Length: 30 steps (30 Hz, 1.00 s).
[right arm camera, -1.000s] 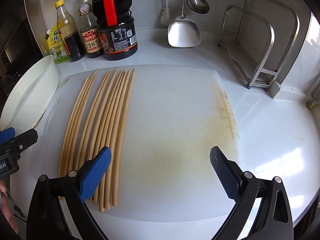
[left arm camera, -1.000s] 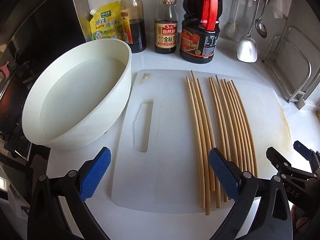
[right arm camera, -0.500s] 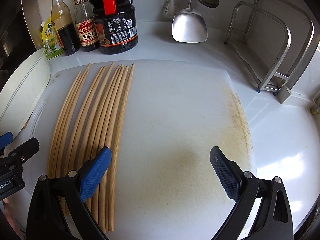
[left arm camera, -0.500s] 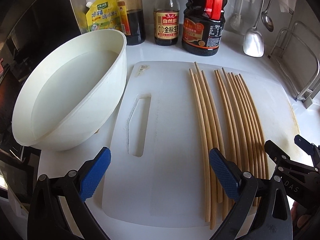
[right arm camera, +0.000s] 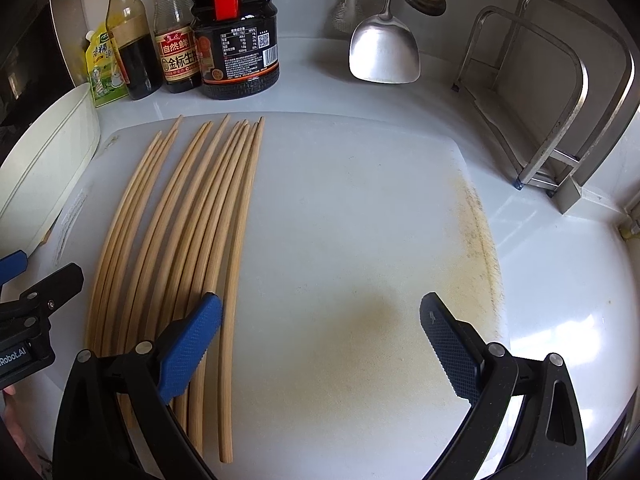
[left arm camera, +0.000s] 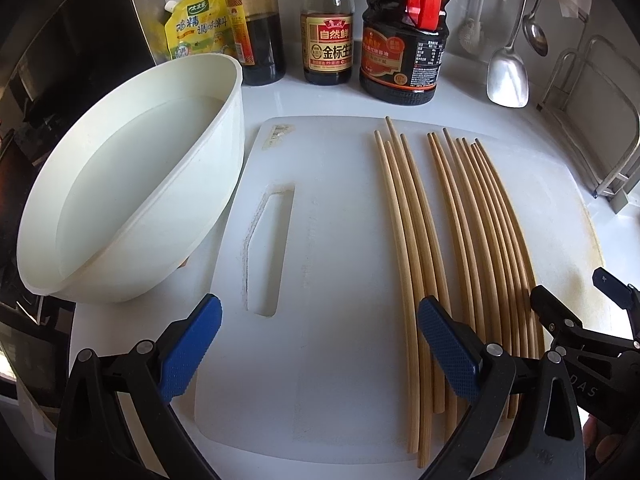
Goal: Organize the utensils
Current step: 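Lower both open grippers toward the row of bamboo chopsticks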
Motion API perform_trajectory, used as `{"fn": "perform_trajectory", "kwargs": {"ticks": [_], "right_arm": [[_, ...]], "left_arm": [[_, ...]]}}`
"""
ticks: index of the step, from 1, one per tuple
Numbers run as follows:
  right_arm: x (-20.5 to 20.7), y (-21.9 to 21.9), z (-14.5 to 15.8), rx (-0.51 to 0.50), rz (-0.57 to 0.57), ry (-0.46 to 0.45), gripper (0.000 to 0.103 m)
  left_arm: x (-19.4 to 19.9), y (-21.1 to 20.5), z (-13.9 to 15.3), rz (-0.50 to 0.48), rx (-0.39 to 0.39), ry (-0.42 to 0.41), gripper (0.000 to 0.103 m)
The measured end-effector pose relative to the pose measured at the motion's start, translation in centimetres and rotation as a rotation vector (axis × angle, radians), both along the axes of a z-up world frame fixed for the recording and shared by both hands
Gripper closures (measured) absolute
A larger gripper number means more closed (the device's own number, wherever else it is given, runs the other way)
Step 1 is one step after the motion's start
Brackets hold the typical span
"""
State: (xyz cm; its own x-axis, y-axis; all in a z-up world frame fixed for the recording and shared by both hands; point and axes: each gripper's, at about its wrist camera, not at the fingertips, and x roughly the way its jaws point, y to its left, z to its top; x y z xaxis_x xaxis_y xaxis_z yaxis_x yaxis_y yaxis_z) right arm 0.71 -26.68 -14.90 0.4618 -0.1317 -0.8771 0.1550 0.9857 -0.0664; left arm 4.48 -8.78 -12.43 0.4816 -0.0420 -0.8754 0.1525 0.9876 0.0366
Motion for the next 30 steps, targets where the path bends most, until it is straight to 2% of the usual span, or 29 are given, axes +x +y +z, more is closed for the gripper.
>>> {"fn": "perform_trajectory", "kwargs": {"ticks": [30], "right_arm": [[0.1,-1.3,-0.1,-0.028,-0.005,-0.027,0.008]], "left_arm": [[0.2,-0.8,-1.2,0.007,0.046,0.012,0.005]]}}
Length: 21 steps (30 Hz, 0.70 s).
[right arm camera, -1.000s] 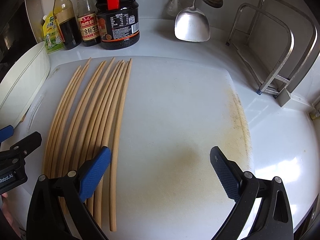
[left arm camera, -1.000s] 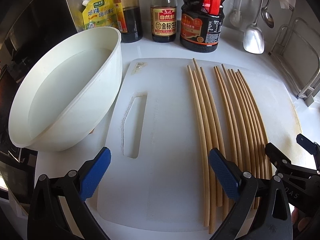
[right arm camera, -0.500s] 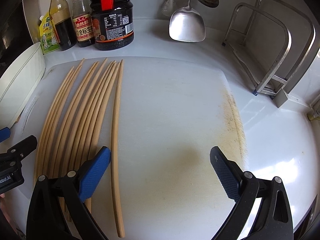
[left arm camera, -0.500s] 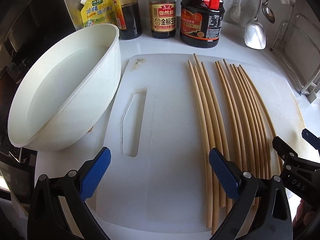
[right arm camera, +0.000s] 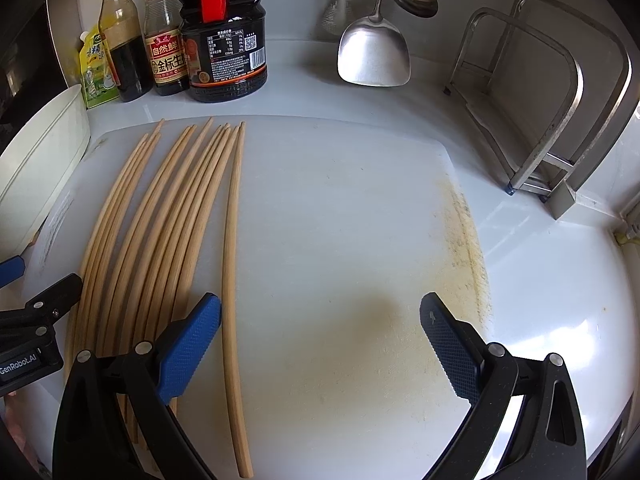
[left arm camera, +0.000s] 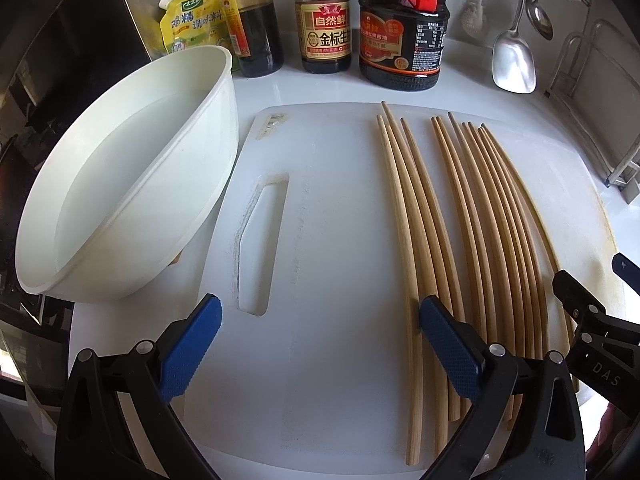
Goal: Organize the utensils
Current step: 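Lower both open grippers toward the row of bamboo chopsticks, then close the left gripper on one chopstick while the right gripper closes on another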
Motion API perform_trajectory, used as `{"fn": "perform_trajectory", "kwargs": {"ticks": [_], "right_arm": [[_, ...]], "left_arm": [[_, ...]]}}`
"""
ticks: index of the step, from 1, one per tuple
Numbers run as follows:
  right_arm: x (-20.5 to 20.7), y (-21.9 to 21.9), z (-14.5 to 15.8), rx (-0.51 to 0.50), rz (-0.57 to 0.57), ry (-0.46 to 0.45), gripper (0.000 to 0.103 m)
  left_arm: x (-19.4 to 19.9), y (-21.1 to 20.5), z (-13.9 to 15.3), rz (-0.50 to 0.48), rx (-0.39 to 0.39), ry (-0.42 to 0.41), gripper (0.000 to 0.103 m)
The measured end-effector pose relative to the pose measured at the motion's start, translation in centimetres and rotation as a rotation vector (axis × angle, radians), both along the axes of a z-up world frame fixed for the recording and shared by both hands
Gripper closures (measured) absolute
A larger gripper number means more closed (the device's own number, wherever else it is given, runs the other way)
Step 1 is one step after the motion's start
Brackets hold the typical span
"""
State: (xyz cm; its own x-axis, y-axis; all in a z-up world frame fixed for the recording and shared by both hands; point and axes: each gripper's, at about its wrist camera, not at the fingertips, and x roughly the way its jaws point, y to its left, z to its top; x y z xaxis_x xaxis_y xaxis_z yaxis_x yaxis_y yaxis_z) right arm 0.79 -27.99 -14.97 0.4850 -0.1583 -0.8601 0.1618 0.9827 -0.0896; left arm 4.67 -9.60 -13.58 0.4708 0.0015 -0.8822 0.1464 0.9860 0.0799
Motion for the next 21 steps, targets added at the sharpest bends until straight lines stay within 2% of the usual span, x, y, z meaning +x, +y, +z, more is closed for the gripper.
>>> {"fn": "perform_trajectory", "kwargs": {"ticks": [5,14,16,19,21], "right_arm": [[0.4,0.1,0.0,-0.021,0.013,-0.021,0.009],[1.5,0.7,0.0,-0.036,0.063,-0.054,0.009],[1.5,0.9,-0.1,-0.04,0.078,-0.059,0.011],[1.6,1.3,0.0,-0.033,0.114,-0.059,0.021],[1.7,1.7,0.0,-0.021,0.14,-0.058,0.031]], "left_arm": [[0.6,-0.3,-0.4,0.019,0.012,0.019,0.005],[2.0,-0.5,-0.5,0.048,-0.012,0.018,0.007],[2.0,-0.7,-0.5,0.039,-0.014,0.014,0.011],[1.8,-1.1,-0.3,0.01,-0.023,-0.003,0.024],[1.7,-1.6,-0.1,-0.012,-0.029,-0.011,0.039]]}}
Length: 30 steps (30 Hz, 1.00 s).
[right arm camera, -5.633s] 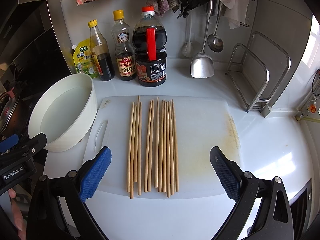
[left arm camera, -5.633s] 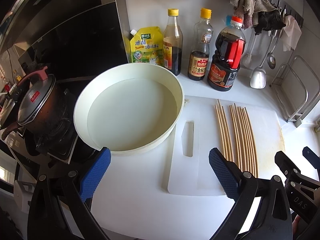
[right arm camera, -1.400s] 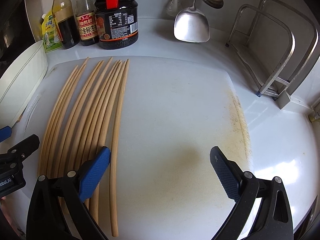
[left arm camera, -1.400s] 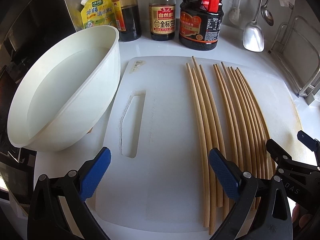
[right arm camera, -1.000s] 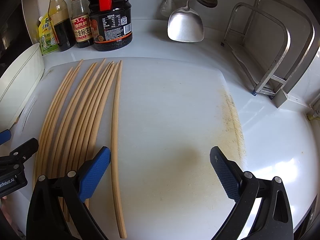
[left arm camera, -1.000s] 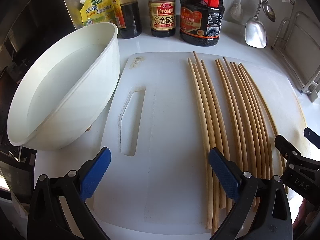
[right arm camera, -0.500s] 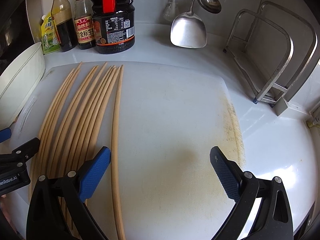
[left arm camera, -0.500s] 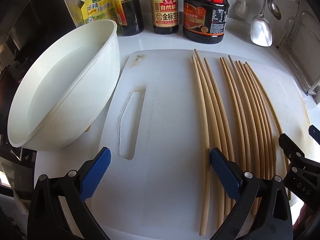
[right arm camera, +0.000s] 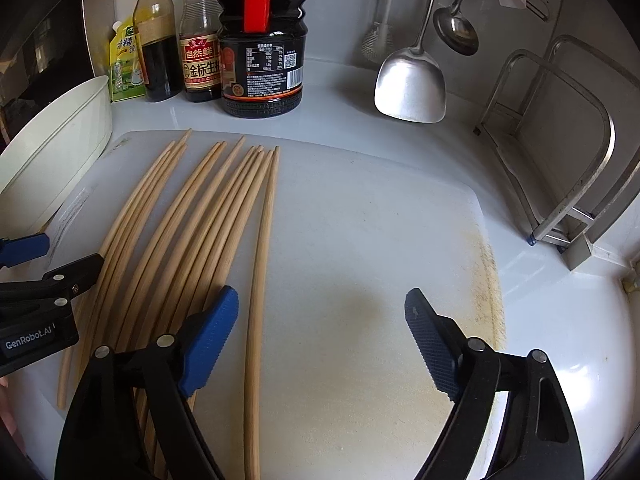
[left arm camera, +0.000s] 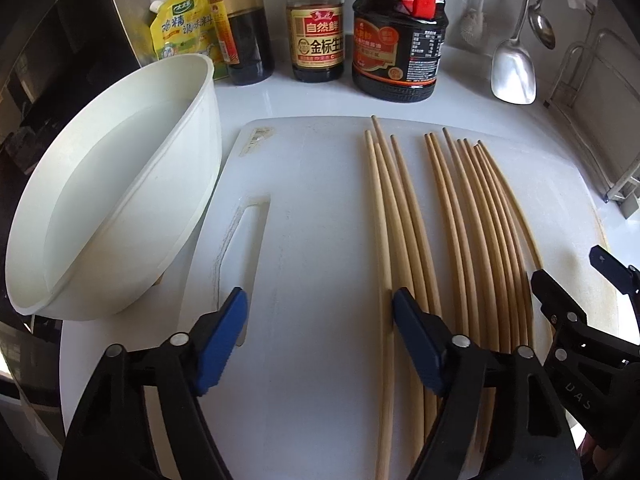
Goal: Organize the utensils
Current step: 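Close the left gripper on one chopstick while the right gripper closes on another, then lift and carry the held chopsticks with both grippers over the water basin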
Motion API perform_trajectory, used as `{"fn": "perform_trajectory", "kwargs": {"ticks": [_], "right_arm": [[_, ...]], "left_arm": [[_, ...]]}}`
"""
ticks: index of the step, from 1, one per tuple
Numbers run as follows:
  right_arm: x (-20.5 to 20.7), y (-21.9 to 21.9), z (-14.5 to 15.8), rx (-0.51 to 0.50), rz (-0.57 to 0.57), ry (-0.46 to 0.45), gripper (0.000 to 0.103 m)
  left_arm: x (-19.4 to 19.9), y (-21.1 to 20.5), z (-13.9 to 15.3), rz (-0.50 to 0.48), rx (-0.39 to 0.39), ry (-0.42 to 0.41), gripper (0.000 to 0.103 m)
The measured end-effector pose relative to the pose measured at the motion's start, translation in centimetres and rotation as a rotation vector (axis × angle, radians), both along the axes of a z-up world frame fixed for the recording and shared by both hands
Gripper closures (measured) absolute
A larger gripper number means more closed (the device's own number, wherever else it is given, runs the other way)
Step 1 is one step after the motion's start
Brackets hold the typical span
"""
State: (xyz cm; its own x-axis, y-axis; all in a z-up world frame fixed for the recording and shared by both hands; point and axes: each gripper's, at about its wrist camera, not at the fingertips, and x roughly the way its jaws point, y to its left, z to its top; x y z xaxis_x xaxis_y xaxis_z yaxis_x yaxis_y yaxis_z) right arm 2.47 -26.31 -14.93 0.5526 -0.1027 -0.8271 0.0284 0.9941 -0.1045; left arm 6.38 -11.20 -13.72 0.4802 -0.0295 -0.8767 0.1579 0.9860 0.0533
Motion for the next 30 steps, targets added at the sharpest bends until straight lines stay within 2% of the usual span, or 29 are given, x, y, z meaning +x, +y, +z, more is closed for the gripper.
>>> {"fn": "perform_trajectory", "kwargs": {"ticks": [1,3,5,9,11,17,21,26,30], "right_arm": [[0.0,0.3,0.0,0.005,0.013,0.001,0.038],[0.0,0.8,0.0,0.009,0.035,0.002,0.05],[0.1,1.3,0.1,0.017,0.057,0.007,0.066],[0.1,2.0,0.1,0.043,0.091,0.018,0.084],[0.0,2.0,0.1,0.047,0.095,0.019,0.096],[-0.1,0.6,0.3,0.126,0.057,0.03,0.097],[-0.6,-0.4,1.1,0.17,0.013,0.024,0.097],[-1.2,-0.1,3.6,0.19,0.002,-0.009,0.097],[-0.9,2.0,6.3,0.217,0.026,-0.035,0.097]], "left_arm": [[-0.1,-0.2,0.0,-0.01,-0.003,-0.003,0.042],[-0.2,-0.6,0.1,-0.029,-0.019,-0.004,0.059],[-0.3,-0.9,0.1,-0.05,-0.041,0.0,0.072],[-0.5,-1.5,0.1,-0.075,-0.064,0.006,0.095],[-0.4,-1.3,0.1,-0.076,-0.085,0.007,0.096],[-0.2,-0.5,0.3,-0.07,-0.141,0.023,0.096],[-0.4,0.0,1.6,-0.071,-0.168,-0.004,0.096],[-0.5,1.1,4.0,-0.07,-0.185,-0.042,0.096],[-0.9,2.8,6.4,-0.074,-0.18,-0.064,0.096]]}}
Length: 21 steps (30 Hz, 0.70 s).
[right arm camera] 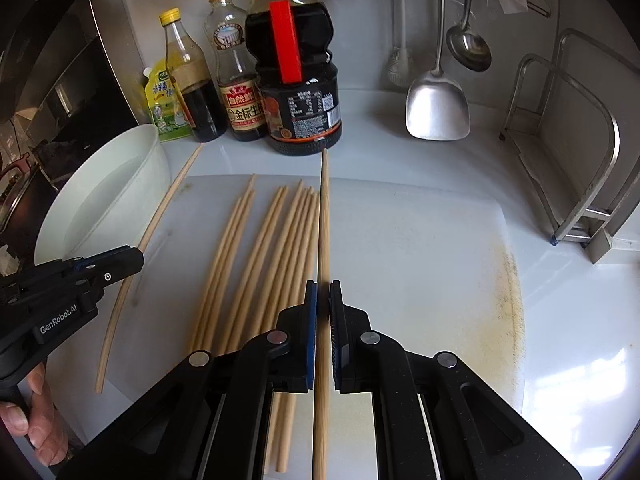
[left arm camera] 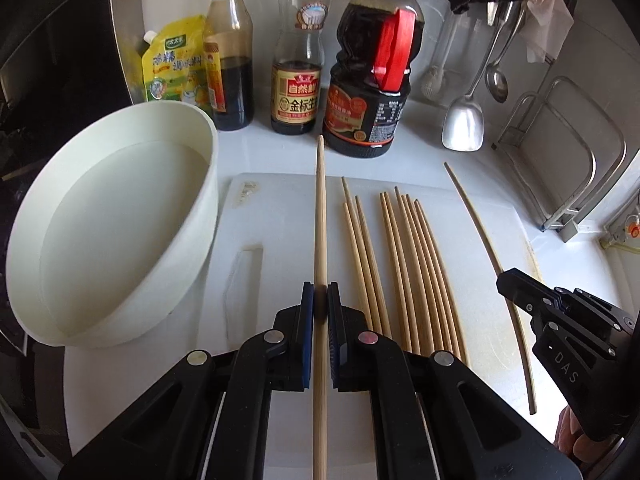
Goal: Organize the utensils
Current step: 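Lift and carry the held chopsticks with both grippers over the water basin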
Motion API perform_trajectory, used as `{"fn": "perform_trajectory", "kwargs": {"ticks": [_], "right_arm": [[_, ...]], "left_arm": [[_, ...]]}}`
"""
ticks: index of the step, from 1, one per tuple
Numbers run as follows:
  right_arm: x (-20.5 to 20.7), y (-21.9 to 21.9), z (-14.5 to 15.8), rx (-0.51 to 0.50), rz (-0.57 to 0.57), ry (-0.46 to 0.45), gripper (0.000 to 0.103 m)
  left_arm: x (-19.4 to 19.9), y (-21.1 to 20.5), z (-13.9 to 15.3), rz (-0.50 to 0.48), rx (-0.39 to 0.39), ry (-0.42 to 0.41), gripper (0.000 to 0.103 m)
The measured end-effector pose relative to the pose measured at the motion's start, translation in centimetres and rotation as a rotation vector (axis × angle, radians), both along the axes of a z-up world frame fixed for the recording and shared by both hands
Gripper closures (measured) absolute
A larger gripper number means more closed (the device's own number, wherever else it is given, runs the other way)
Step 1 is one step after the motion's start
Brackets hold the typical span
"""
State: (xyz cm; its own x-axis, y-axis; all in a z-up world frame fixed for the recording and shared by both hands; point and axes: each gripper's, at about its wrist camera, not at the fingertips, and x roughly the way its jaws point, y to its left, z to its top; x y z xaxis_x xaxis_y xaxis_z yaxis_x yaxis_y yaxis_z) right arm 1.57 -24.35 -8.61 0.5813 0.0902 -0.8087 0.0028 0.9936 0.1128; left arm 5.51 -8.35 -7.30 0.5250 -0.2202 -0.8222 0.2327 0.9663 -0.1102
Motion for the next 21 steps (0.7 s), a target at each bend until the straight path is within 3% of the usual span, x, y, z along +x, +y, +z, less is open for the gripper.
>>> {"fn": "perform_trajectory", "kwargs": {"ticks": [10,15,21], "right_arm": [[3.5,10.0,4.6,0.051,0.122,-0.075,0.097],[6.7,15.7,5.0,0.084,0.176,-0.086,0.097],[10.4,21.6,3.5,0.11,0.211,-0.04,0.097]], "left_arm": [[0.9,9.7,4.6,0.116,0.052,-0.073,0.096],[3.0,15.6,5.5,0.165,0.082,-0.086,0.096],[6.4,21.0,4.5,0.206,0.098,-0.063,0.096]]}}
